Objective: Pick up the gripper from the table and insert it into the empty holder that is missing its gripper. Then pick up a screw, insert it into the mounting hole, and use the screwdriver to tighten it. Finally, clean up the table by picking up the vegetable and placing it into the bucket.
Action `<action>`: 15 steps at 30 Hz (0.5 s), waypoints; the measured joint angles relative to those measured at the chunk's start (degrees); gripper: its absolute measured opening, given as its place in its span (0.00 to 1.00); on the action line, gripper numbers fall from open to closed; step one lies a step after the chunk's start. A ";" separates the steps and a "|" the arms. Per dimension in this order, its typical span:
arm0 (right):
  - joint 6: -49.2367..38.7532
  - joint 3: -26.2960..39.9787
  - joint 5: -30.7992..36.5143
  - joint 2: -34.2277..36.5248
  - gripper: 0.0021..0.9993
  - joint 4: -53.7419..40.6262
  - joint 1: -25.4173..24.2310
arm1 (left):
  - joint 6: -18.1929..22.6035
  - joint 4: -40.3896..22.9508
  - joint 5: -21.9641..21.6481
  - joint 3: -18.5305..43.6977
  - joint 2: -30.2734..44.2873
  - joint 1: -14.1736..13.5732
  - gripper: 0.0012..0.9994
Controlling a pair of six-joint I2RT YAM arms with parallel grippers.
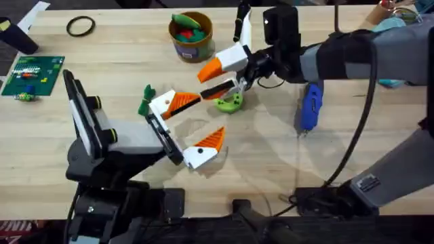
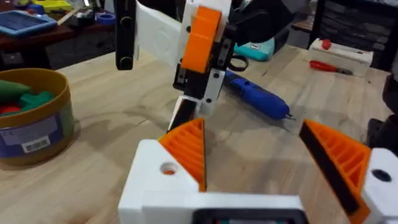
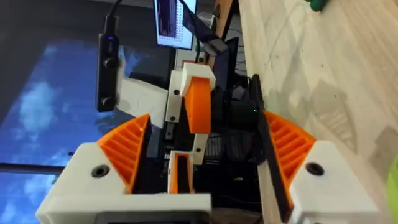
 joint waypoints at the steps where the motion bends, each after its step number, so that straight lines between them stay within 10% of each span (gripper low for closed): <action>1: -0.58 -0.24 0.00 0.00 0.99 0.06 0.00 | 0.18 -0.07 0.37 0.00 0.00 0.00 0.98; 15: -7.43 -2.09 -1.68 -0.35 0.99 -2.26 0.00 | 0.78 -0.21 1.90 0.00 0.00 0.00 0.98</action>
